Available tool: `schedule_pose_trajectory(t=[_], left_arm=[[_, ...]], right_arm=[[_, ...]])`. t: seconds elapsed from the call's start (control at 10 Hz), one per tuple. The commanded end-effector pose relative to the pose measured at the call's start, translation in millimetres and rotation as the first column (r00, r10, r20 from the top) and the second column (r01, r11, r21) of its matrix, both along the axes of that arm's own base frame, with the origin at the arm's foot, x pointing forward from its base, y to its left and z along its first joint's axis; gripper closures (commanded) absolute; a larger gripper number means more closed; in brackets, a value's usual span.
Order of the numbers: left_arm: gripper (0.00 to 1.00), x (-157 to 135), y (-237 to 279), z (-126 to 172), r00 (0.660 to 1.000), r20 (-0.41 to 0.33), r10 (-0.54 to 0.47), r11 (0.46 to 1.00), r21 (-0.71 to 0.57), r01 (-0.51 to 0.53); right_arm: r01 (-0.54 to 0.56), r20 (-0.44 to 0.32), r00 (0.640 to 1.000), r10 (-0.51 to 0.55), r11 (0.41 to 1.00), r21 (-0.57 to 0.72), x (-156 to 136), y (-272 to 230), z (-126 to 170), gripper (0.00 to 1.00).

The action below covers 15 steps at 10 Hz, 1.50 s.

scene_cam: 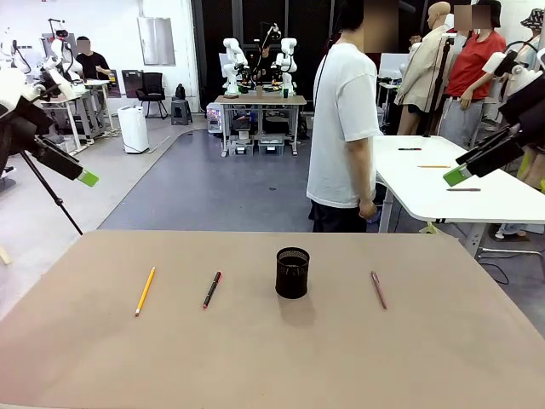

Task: Place the pens into the pen holder.
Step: Pick up a writing instrument from the table and place it into the Pen holder.

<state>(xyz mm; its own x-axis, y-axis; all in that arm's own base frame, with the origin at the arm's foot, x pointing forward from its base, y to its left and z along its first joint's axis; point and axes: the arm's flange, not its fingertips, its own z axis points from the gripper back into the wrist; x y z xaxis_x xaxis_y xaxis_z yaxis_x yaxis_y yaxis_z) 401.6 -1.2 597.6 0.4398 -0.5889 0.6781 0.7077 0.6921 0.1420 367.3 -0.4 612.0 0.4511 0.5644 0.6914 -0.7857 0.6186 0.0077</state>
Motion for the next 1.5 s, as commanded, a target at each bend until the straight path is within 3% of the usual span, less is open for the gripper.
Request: schedule_pose_trajectory(t=[0.0, 0.8, 1.0, 1.4], left_arm=[[0.00, -3, 0, -3, 0.998, 0.000, -0.058, 0.996, -0.064, 0.058], [0.00, -1, -7, -11, 0.989, -0.042, -0.145, 0.987, -0.070, 0.141], [0.00, 1, -8, -9, 0.994, -0.017, -0.110, 0.992, -0.070, 0.108], [0.00, -4, -12, -9, 0.992, -0.047, -0.114, 0.992, -0.059, 0.111]], right_arm=[[-0.028, -0.002, 1.000, 0.028, 1.000, 0.007, 5, -6, -1, 0.00], [-0.029, -0.017, 0.999, 0.029, 1.000, 0.007, 7, -8, -7, 0.00], [-0.035, -0.021, 0.999, 0.035, 0.999, 0.007, 12, -6, -9, 0.00], [-0.003, -0.029, 1.000, 0.002, 1.000, -0.006, 4, -3, -8, 0.00]])
